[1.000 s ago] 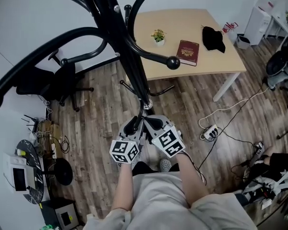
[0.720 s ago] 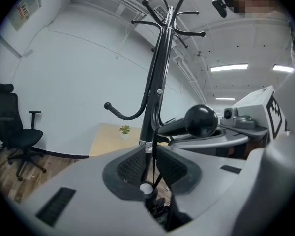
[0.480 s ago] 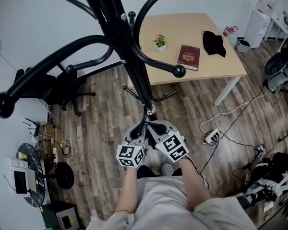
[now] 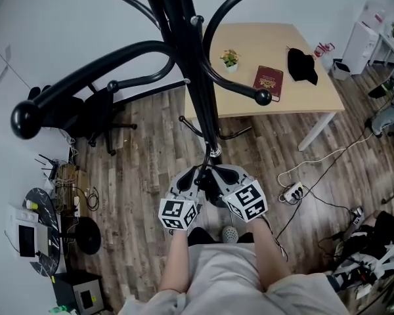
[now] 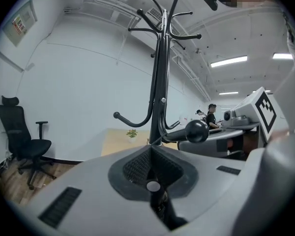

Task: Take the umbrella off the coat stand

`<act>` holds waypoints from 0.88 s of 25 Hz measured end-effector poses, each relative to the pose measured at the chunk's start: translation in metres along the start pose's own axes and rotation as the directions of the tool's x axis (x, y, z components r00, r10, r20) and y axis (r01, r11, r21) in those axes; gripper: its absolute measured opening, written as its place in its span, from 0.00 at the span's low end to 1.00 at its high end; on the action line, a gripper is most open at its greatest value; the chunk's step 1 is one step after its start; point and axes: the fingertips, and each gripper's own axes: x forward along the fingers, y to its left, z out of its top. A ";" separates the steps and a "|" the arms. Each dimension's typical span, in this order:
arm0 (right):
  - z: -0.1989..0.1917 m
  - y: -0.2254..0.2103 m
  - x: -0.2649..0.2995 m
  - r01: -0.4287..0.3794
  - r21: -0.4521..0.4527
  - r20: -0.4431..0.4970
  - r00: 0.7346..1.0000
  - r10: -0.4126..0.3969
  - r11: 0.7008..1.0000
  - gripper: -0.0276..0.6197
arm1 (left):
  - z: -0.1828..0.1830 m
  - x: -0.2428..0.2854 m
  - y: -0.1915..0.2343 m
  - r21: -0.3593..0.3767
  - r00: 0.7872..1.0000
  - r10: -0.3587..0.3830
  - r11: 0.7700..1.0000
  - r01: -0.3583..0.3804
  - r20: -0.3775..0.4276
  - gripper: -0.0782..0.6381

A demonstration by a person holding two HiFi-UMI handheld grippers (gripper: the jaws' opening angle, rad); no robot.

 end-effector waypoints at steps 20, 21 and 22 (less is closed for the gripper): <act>0.013 0.007 -0.010 0.010 -0.060 0.038 0.999 -0.008 0.998 0.06 | 0.018 -0.014 -0.004 0.022 0.999 -0.012 1.000 0.011 0.033 0.14; 0.013 0.009 -0.010 0.003 -0.060 0.041 0.999 -0.001 0.998 0.06 | 0.018 -0.016 -0.004 0.026 0.999 -0.010 1.000 0.009 0.035 0.14; 0.015 0.011 -0.010 -0.005 -0.060 0.044 0.999 0.008 0.998 0.06 | 0.018 -0.016 -0.004 0.030 0.999 -0.008 1.000 0.007 0.038 0.14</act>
